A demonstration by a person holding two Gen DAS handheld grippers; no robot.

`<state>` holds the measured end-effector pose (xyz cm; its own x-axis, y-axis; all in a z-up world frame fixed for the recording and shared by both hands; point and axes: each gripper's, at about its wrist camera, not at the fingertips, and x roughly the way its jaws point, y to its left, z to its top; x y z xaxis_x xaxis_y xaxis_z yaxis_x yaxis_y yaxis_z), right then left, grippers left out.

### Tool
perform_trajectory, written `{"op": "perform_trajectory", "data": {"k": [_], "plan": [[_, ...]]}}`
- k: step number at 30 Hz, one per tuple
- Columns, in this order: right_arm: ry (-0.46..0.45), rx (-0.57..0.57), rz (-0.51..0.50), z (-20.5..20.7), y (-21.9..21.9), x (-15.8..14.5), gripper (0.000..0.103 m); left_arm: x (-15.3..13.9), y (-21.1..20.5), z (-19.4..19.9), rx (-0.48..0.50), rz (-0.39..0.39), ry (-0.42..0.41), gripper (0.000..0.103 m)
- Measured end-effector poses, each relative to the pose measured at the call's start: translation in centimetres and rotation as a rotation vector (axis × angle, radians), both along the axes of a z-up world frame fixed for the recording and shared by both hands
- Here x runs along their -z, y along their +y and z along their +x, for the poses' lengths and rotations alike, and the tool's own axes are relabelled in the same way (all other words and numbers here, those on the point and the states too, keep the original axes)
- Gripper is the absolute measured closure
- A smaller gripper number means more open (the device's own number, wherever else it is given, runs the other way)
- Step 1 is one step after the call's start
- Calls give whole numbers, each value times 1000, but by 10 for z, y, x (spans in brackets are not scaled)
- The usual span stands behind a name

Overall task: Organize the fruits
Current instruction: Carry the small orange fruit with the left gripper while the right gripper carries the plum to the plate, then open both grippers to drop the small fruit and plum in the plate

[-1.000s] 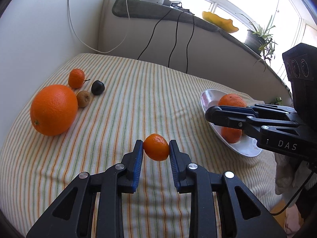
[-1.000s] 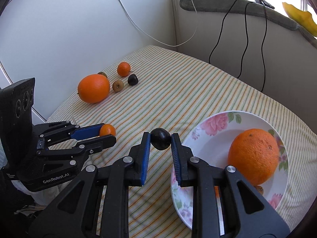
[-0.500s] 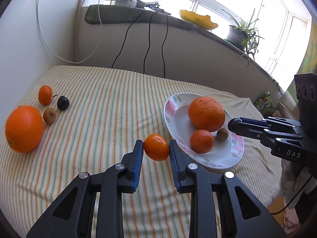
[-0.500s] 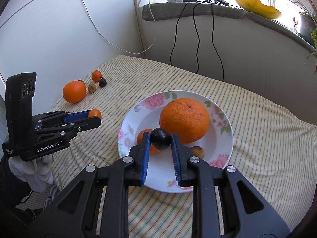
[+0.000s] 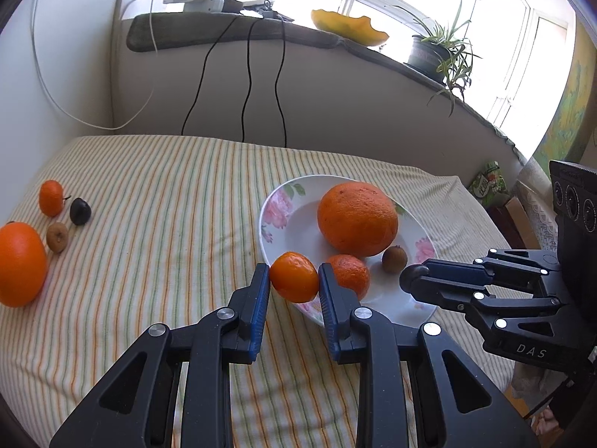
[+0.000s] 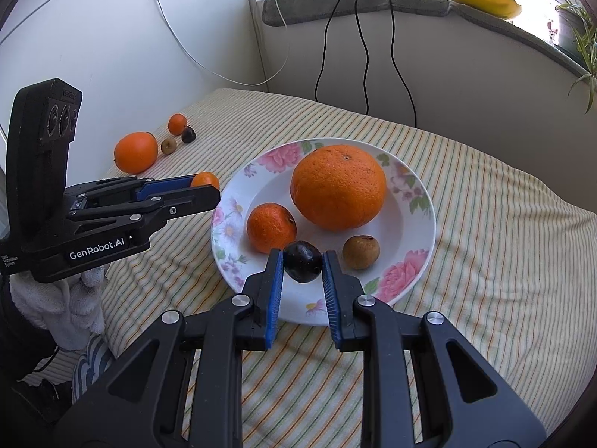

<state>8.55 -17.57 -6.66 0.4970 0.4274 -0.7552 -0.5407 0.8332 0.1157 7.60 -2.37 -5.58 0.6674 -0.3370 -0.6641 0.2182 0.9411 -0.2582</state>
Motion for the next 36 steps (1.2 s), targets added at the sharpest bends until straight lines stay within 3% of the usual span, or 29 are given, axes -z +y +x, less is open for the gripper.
{"op": "perform_trajectory", "data": {"k": [18,20,21,22,23,36], "plan": [[-3,-31,-31,-1,14,8,79,0,-7,2,22,17,3,78],[-6,-27,-36,-1,15,9,73,0,-8,2,21,24,3,69],[-10,-25,-35,-1,14,8,61,-1,-7,2,16,25,2,58],[-17,-23,-33,-2,14,7,50,-1,-6,1,14,21,-2,54],[-25,-22,-30,-3,13,6,47,-1,-6,1,15,18,-3,54],[-59,-16,-32,-8,10,-4,29,-2,6,-6,-7,26,-5,54]]}}
